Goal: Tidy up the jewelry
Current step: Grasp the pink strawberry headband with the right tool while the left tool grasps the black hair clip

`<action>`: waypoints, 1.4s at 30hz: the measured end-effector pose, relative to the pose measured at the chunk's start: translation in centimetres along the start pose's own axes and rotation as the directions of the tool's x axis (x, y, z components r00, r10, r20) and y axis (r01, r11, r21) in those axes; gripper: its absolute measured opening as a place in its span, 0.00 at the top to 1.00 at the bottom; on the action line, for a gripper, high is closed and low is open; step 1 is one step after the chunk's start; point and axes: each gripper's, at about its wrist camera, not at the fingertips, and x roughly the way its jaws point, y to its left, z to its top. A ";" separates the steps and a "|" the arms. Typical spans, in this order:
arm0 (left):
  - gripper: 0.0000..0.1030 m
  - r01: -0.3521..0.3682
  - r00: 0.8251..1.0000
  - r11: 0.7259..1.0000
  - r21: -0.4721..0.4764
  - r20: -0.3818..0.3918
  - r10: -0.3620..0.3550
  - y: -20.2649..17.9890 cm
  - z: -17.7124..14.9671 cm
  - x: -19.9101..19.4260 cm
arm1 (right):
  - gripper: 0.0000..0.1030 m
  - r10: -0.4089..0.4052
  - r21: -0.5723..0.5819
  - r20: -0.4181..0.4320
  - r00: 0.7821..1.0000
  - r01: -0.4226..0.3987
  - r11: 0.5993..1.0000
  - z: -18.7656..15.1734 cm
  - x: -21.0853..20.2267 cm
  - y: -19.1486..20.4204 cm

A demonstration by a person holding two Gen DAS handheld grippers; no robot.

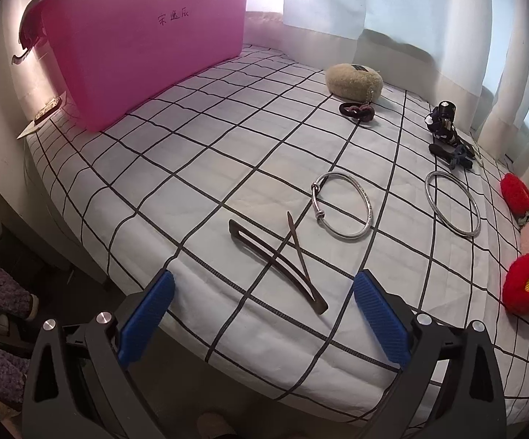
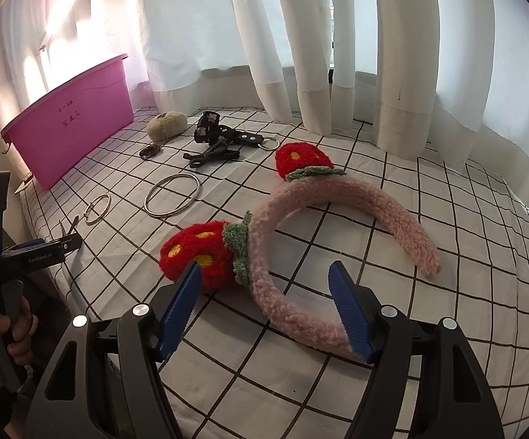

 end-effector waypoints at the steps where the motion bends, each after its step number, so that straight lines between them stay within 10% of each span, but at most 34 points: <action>1: 0.06 0.001 1.000 1.000 0.001 0.005 -0.001 0.0 0.0 0.0 | 0.34 0.003 -0.007 -0.001 1.000 -0.003 1.000 0.0 0.2 0.0; 18: 0.05 0.002 0.999 1.000 0.007 0.034 -0.002 -0.3 -0.1 0.2 | 0.34 0.026 -0.235 -0.092 0.995 -0.047 0.971 -0.1 2.5 0.0; 34: 0.05 -0.030 0.997 0.999 -0.033 0.071 0.032 -0.5 -0.3 -0.1 | 0.34 0.028 -0.204 -0.139 0.990 -0.056 0.977 0.1 4.8 0.3; 42: 0.13 -0.009 0.998 1.000 -0.017 0.060 0.010 -0.6 -0.4 -0.4 | 0.75 0.049 -0.223 -0.131 0.990 -0.078 0.972 -0.2 4.2 1.9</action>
